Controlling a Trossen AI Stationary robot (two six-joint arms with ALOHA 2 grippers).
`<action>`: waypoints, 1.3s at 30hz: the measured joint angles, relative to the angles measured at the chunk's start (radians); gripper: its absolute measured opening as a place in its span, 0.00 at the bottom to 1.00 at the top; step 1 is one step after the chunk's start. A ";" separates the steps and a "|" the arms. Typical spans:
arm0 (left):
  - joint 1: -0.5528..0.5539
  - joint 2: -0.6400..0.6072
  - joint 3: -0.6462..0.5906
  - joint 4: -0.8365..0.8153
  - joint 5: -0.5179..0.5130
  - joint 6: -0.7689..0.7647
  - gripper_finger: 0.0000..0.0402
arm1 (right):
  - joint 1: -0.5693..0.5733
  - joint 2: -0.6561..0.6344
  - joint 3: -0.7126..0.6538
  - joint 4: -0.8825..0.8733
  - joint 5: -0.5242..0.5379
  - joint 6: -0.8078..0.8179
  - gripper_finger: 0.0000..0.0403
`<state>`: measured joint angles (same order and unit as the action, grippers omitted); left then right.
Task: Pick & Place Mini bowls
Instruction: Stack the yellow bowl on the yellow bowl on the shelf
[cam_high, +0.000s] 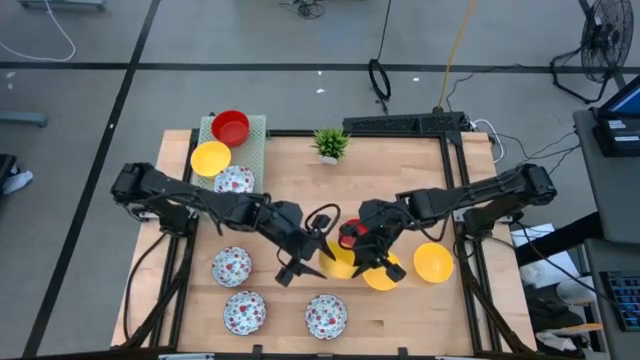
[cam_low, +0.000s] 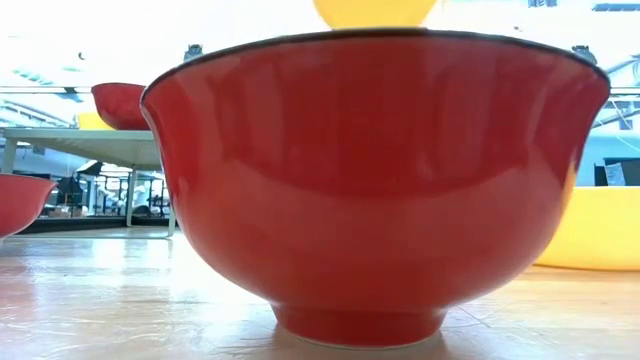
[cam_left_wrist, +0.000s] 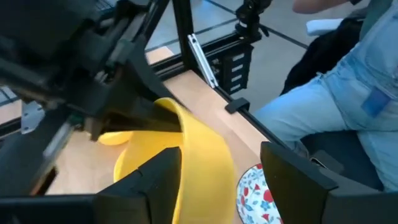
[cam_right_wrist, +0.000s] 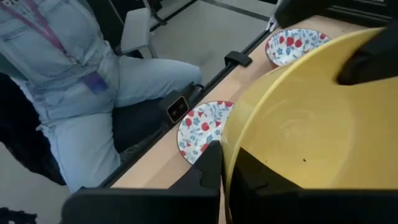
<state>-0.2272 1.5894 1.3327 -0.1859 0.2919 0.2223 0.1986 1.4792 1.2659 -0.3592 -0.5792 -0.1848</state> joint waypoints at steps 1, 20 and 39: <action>0.000 -0.001 0.000 0.000 -0.001 0.000 0.53 | 0.000 0.000 0.000 0.002 -0.001 0.000 0.00; 0.007 0.001 -0.002 -0.013 0.042 -0.065 0.04 | -0.001 -0.003 0.000 -0.003 0.003 -0.080 0.06; 0.046 -0.003 0.000 -0.103 -0.120 -0.166 0.03 | -0.003 -0.216 -0.002 -0.241 0.405 -0.061 0.40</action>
<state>-0.1807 1.5860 1.3323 -0.2894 0.1724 0.0564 0.1959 1.2634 1.2636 -0.6004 -0.1740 -0.2460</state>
